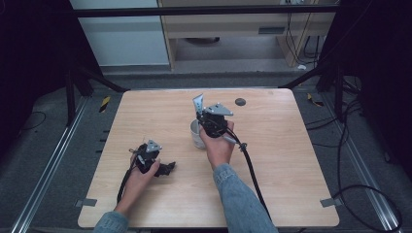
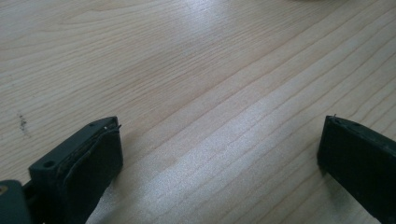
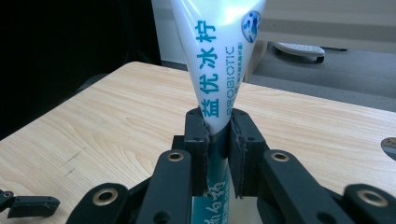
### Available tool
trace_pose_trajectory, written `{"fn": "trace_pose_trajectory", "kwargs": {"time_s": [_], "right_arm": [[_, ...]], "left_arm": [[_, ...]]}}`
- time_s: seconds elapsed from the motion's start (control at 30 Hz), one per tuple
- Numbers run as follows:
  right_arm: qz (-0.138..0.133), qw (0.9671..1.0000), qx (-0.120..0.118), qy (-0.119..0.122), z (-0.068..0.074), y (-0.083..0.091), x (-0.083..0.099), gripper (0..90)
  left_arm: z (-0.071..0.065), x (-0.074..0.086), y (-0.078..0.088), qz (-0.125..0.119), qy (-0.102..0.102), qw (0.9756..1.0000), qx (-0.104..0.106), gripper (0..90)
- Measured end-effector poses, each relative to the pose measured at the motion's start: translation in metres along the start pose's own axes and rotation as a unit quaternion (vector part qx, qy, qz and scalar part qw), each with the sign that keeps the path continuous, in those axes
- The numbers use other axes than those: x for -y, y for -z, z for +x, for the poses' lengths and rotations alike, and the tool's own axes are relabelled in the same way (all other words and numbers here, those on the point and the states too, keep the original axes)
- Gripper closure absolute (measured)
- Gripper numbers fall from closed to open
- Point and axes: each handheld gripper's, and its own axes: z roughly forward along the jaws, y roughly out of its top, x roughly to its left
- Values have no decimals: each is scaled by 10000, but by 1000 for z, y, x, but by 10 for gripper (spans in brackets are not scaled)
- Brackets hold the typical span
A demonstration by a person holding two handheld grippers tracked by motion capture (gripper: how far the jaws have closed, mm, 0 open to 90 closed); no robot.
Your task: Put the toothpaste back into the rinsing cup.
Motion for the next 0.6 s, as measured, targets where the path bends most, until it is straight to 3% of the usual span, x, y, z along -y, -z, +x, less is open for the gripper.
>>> {"fn": "trace_pose_trajectory", "kwargs": {"time_s": [0.6], "right_arm": [[74, 10000, 2, -55, -2, -1, 7, 786]], "left_arm": [[0, 0, 0, -2, 1, 10000, 1, 0]]}}
